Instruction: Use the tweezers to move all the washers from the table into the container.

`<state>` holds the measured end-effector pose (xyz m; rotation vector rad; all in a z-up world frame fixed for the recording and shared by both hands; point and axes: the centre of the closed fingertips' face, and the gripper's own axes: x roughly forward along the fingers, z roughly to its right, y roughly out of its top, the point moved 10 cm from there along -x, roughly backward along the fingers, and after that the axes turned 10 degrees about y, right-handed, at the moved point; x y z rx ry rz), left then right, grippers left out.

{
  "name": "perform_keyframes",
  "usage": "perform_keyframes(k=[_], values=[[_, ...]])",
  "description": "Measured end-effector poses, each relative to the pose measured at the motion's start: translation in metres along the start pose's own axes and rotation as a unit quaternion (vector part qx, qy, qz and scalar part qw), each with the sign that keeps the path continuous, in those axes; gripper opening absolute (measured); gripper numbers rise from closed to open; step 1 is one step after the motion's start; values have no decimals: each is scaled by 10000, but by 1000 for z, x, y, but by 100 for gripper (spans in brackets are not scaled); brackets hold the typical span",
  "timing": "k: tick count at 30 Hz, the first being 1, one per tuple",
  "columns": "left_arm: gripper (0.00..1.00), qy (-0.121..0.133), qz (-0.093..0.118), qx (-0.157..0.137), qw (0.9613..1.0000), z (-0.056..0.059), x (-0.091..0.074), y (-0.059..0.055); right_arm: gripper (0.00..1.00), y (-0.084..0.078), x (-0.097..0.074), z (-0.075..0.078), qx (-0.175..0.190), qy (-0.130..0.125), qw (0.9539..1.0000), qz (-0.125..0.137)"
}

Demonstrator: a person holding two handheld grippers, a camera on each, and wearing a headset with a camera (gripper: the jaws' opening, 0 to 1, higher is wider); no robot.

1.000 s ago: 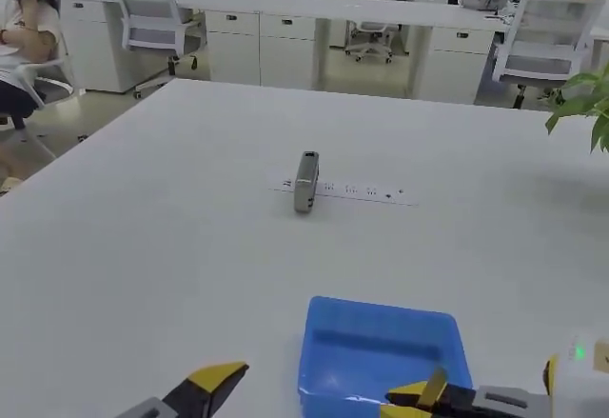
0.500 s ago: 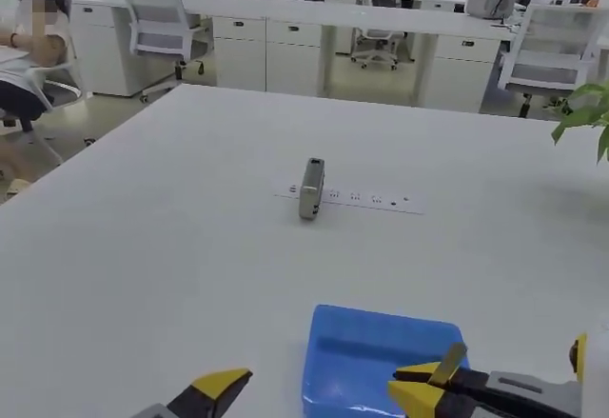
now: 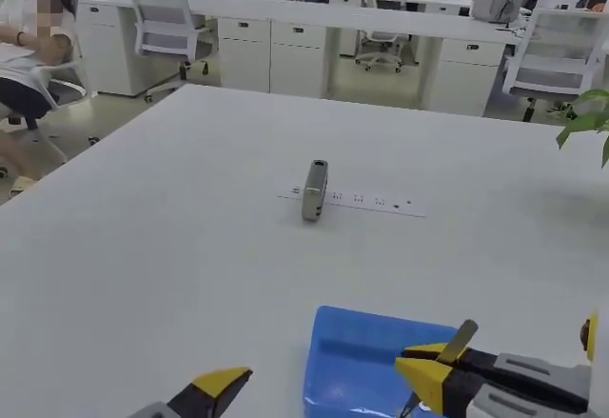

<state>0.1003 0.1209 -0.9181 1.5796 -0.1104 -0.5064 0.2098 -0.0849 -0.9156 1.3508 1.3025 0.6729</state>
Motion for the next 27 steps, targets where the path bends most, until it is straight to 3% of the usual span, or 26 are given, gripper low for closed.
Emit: perform_keyframes(k=[13, 27], values=[[55, 27, 57, -41, 10000, -1, -1, 0, 2, 5, 2, 4, 6, -69, 10000, 52], [55, 27, 80, -76, 9999, -2, -2, 0, 2, 13, 9, 20, -28, -103, 9999, 69]])
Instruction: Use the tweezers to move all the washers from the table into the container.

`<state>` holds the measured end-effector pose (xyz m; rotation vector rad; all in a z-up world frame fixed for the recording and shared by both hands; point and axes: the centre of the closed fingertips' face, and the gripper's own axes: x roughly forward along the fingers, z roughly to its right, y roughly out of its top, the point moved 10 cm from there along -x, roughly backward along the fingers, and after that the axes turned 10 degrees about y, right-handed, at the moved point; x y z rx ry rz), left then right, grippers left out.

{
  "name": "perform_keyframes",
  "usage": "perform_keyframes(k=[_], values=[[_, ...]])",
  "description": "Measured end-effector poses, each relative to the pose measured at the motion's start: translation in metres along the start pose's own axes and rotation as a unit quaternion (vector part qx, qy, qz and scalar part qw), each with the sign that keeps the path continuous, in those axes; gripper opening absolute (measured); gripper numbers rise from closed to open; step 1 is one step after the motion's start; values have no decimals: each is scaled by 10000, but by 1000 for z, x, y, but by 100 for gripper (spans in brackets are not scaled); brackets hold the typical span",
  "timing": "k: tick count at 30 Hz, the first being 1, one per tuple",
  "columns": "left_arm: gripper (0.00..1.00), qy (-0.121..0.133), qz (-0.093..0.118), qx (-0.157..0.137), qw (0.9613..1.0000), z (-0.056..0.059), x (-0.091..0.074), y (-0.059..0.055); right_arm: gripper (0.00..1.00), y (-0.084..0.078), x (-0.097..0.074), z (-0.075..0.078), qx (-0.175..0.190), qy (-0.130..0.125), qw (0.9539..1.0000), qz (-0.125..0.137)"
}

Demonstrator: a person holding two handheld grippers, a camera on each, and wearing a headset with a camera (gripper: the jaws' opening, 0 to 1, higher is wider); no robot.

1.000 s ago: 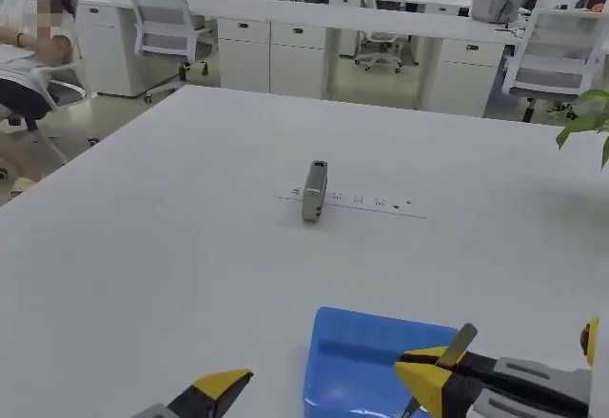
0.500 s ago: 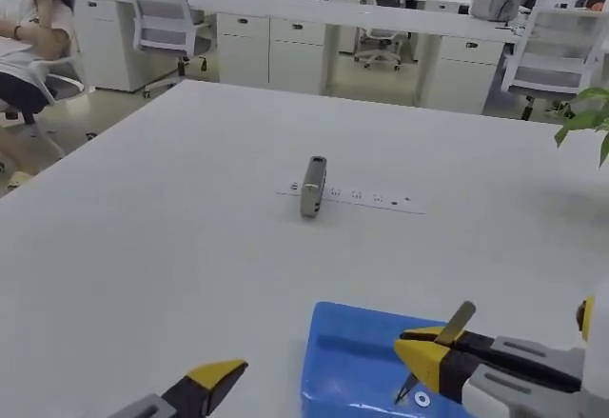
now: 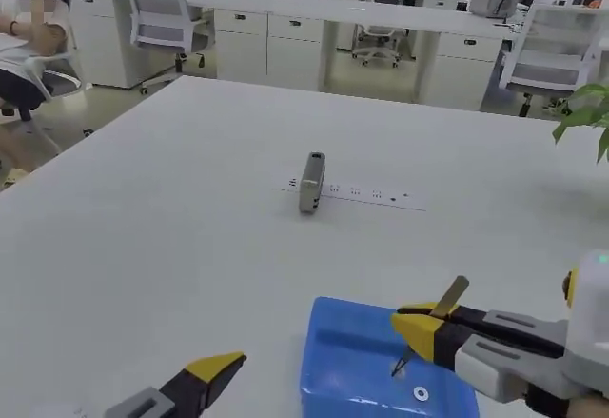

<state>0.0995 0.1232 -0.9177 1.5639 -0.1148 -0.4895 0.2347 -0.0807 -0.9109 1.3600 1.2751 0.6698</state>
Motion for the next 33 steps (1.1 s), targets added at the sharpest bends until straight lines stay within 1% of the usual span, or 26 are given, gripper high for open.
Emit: perform_keyframes(k=[7, 14, 24, 29, 33], values=[[55, 7, 9, 11, 10000, 0, 0, 1, 3, -2, 2, 9, 68, -20, 10000, -15], [55, 10, -5, 17, 10000, 0, 0, 1, 3, 0, 6, 15, 40, -64, 10000, 50], [56, -12, -19, 11, 10000, 0, 1, 0, 3, -5, 13, 27, 97, -98, 9999, -26], [63, 15, -77, -52, 10000, 1, 3, 0, 3, -6, 14, 32, 74, -108, 9999, -48], [67, 40, 8, -44, 10000, 2, 2, 1, 3, -8, 15, 33, 87, -108, 9999, -56]])
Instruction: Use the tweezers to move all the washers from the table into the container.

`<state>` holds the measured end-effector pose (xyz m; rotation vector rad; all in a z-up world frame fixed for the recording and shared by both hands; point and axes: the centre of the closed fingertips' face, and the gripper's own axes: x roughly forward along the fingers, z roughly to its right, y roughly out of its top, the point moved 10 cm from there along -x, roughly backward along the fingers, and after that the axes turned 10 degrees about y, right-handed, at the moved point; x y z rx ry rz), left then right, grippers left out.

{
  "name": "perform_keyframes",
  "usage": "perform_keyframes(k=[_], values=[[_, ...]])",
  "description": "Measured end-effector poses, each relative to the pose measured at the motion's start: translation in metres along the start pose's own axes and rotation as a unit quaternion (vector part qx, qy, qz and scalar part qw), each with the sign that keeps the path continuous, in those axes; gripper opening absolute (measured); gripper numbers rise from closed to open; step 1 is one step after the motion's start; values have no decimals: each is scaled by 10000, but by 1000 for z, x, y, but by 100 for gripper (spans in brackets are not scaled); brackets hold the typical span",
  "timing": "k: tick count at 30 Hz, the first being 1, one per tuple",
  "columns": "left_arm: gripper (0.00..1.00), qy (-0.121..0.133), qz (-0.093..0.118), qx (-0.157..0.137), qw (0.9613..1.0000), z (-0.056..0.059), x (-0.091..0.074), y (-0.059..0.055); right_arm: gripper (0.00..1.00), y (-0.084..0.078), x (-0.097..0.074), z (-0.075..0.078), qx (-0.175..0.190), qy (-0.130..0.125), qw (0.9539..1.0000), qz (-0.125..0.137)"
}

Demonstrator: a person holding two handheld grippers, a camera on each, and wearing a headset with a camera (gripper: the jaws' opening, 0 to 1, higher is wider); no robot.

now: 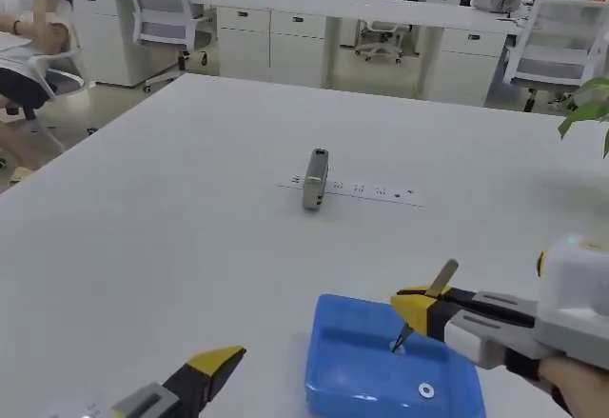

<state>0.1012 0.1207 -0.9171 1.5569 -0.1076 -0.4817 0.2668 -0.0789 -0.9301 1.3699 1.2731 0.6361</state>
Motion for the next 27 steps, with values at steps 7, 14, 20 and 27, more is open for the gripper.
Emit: perform_keyframes(k=[7, 14, 20, 27], values=[[83, 270, 103, 29, 9996, -4, -1, 1, 3, -3, 2, 1, -6, 15, 10000, -55], [93, 452, 143, 48, 9989, -6, -2, 2, 3, -4, 3, 2, 27, 15, 10000, -84], [95, 470, 176, 46, 9987, -6, -2, 3, 3, -8, 4, 6, 107, -15, 9999, -110], [96, 449, 128, 60, 9989, -5, -2, 3, 3, -16, 5, 12, 186, -40, 9996, -201]])
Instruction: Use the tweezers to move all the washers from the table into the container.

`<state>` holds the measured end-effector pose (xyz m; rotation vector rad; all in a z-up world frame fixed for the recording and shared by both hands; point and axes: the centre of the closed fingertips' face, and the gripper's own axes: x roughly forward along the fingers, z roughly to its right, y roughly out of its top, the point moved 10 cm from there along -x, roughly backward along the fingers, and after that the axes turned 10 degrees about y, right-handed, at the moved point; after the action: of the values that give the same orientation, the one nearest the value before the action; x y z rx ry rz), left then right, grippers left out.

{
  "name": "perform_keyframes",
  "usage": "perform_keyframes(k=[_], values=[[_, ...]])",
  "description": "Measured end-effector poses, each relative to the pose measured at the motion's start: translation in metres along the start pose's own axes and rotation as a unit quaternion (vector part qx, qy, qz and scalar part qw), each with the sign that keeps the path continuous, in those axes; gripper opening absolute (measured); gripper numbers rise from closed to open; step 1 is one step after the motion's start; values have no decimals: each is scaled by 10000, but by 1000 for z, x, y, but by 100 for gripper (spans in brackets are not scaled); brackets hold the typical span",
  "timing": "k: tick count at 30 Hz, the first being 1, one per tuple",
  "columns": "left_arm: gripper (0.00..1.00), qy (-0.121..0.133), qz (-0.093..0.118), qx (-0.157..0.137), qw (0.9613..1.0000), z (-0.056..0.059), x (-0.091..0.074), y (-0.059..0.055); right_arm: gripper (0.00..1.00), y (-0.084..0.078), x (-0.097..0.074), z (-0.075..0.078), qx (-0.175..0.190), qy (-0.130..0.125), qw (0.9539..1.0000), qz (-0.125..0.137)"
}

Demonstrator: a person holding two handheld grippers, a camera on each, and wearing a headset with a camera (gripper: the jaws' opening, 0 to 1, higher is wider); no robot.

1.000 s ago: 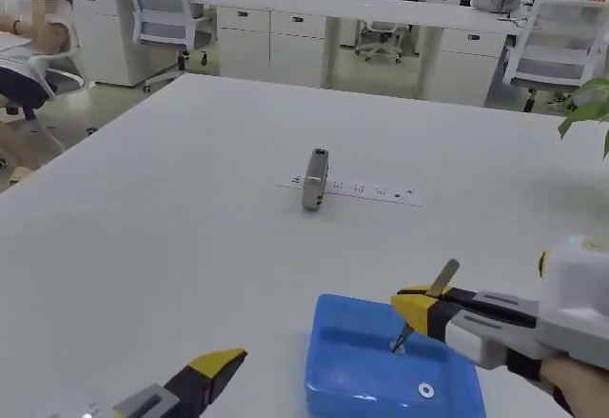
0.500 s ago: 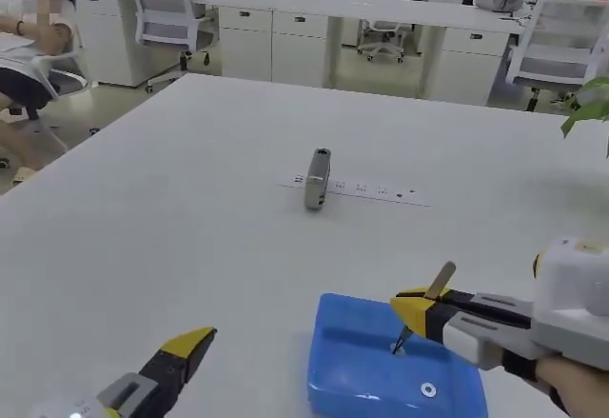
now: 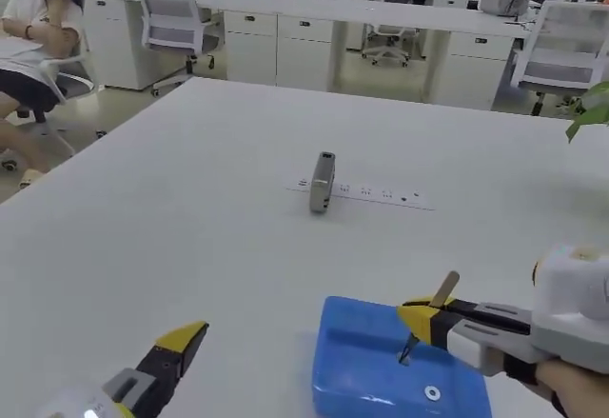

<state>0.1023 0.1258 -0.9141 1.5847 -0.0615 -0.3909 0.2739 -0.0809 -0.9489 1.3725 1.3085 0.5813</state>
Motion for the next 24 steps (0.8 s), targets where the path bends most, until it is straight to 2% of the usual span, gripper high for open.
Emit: perform_keyframes(k=[15, 24], values=[[94, -14, -88, 35, 10000, 0, 0, -2, 3, -25, 3, 13, 160, -120, 9992, -353], [93, 3, -126, 41, 9999, -1, 0, -2, 3, -28, 4, 14, 122, -129, 9989, -435]])
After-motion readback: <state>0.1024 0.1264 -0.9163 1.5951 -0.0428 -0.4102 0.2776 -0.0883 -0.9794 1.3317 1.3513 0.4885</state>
